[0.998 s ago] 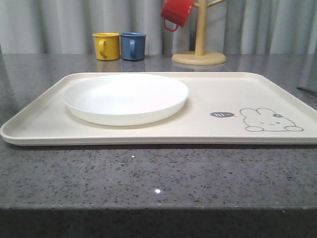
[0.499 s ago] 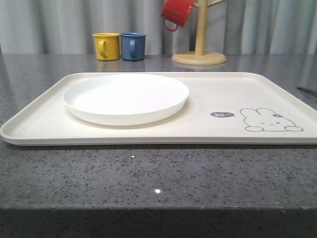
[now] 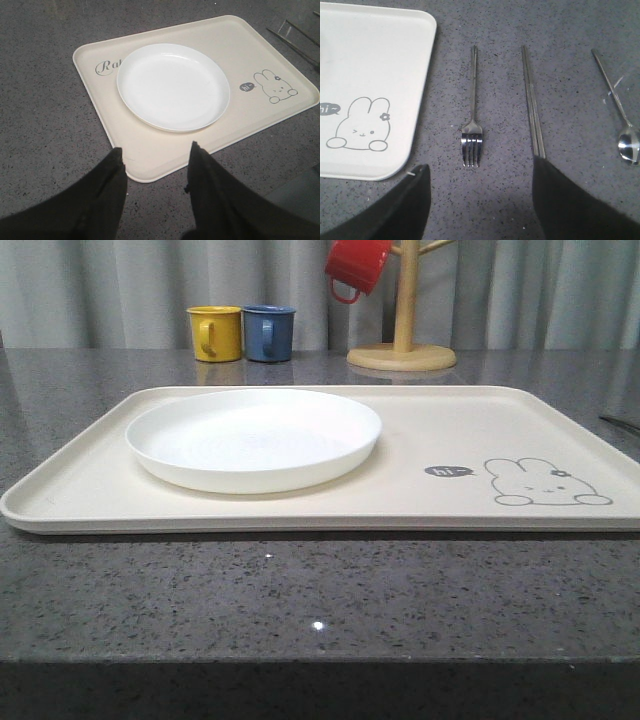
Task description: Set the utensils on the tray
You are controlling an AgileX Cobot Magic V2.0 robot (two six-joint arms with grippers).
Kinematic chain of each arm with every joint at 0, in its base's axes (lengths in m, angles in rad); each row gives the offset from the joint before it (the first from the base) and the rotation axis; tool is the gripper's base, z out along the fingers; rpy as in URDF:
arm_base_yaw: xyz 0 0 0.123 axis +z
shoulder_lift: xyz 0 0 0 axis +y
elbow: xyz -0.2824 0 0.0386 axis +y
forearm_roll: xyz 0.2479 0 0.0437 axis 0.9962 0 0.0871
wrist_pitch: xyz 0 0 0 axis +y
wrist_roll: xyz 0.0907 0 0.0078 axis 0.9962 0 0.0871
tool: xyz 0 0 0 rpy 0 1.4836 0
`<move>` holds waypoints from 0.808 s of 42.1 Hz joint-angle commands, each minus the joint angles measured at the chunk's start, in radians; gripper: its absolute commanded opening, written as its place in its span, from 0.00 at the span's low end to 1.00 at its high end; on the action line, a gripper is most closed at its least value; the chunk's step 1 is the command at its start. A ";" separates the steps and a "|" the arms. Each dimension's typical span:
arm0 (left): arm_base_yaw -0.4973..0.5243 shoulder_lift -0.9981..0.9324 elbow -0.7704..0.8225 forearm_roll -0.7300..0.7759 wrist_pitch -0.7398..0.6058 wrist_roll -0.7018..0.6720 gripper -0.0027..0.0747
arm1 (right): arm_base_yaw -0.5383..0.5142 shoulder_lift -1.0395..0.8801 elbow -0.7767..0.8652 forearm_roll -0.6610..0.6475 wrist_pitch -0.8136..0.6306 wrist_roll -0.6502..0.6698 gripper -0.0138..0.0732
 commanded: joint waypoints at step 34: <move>-0.008 0.002 -0.023 -0.021 -0.075 0.000 0.42 | -0.003 0.011 -0.030 0.014 -0.057 -0.001 0.70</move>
